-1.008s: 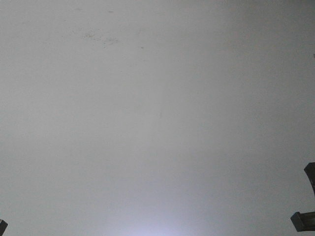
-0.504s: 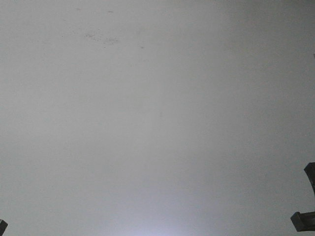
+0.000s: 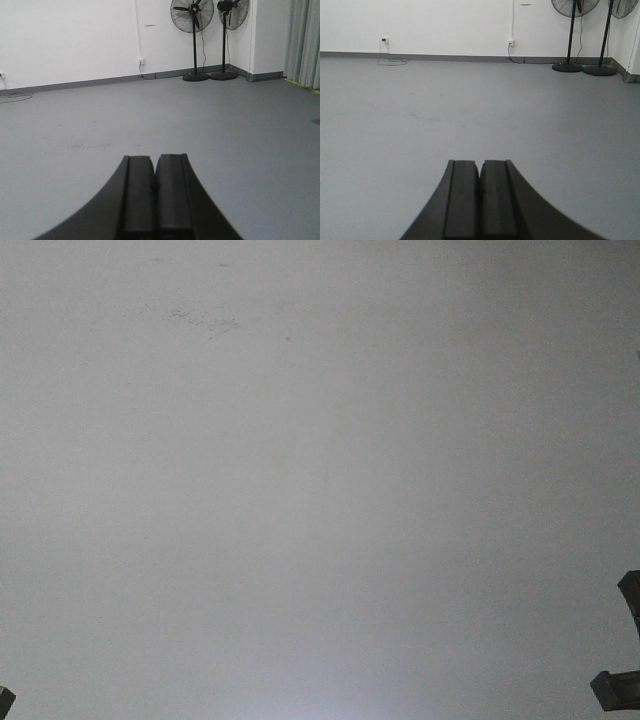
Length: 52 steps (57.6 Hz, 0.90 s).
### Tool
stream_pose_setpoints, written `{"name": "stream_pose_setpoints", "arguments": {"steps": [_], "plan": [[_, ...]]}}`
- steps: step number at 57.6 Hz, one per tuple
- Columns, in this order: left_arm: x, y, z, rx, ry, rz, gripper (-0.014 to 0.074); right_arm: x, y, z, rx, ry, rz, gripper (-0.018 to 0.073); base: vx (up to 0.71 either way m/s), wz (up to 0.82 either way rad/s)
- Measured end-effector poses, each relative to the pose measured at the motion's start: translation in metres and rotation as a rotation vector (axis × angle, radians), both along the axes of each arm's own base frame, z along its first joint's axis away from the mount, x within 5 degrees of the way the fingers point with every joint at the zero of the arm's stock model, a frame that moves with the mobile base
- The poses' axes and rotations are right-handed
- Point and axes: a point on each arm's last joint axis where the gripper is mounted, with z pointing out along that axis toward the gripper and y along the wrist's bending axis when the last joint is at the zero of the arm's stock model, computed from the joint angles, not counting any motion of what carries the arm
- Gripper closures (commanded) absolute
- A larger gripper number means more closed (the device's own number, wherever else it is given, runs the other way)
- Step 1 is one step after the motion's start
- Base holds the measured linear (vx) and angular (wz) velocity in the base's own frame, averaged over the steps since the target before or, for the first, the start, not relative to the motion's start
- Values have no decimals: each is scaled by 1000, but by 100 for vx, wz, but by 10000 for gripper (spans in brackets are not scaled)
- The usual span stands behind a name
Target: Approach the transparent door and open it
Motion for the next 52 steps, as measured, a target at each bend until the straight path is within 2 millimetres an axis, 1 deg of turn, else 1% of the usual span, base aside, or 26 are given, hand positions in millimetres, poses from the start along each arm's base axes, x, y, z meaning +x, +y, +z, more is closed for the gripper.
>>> {"name": "stream_pose_setpoints", "arguments": {"steps": [12,26,52], "plan": [[0,0,0,0,0,0,602,0,0,0,0,0,0,559,20,2],[0,0,0,0,0,0,602,0,0,0,0,1,0,559,32,9],[0,0,0,0,0,0,602,0,0,0,0,3,0,559,36,38]]}}
